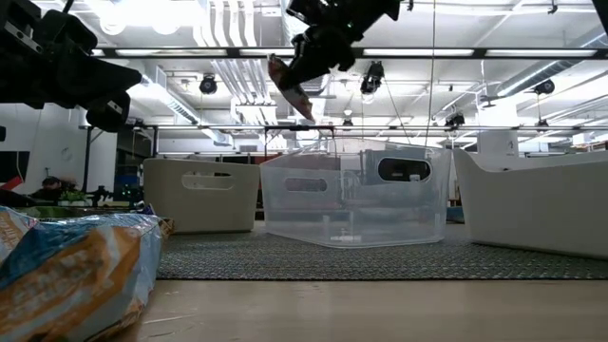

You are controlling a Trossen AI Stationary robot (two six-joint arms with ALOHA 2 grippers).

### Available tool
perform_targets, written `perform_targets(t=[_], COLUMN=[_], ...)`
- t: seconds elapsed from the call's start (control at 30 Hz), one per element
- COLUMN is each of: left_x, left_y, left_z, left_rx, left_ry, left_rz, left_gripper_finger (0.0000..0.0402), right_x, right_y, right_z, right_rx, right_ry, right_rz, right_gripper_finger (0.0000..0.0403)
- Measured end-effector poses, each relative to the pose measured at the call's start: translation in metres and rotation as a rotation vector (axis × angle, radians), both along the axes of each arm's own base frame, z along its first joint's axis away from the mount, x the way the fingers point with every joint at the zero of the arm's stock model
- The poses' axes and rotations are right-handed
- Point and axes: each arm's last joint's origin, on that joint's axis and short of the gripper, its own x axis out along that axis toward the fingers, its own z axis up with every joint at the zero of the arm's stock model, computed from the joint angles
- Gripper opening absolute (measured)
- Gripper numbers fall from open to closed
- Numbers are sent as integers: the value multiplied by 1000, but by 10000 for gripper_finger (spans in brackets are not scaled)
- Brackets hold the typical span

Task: Pick and place Granola Bars by type
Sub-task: Put the red granola bar into the gray bin

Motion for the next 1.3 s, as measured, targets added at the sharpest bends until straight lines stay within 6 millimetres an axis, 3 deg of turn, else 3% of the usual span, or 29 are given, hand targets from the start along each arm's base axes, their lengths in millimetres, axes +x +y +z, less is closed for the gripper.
perform_targets(t=[0.23, 0.63, 0.93, 1.3], left_x=[0, 0, 0, 0], left_y=[0, 0, 0, 0], left_z=[0, 0, 0, 0], left_rx=[0, 0, 0, 0], left_ry=[0, 0, 1, 1], left_rz=[0, 0, 1, 1], left_gripper_finger=[0, 0, 0, 0], right_x=[5, 31, 65, 102], right_y=[0, -2, -9, -11], right_z=[14, 52, 43, 12], right_rx=[143, 397, 436, 525], right_ry=[-119, -259, -173, -72], right_rz=[-96, -92, -102, -83], right_gripper_finger=[61, 61, 61, 61])
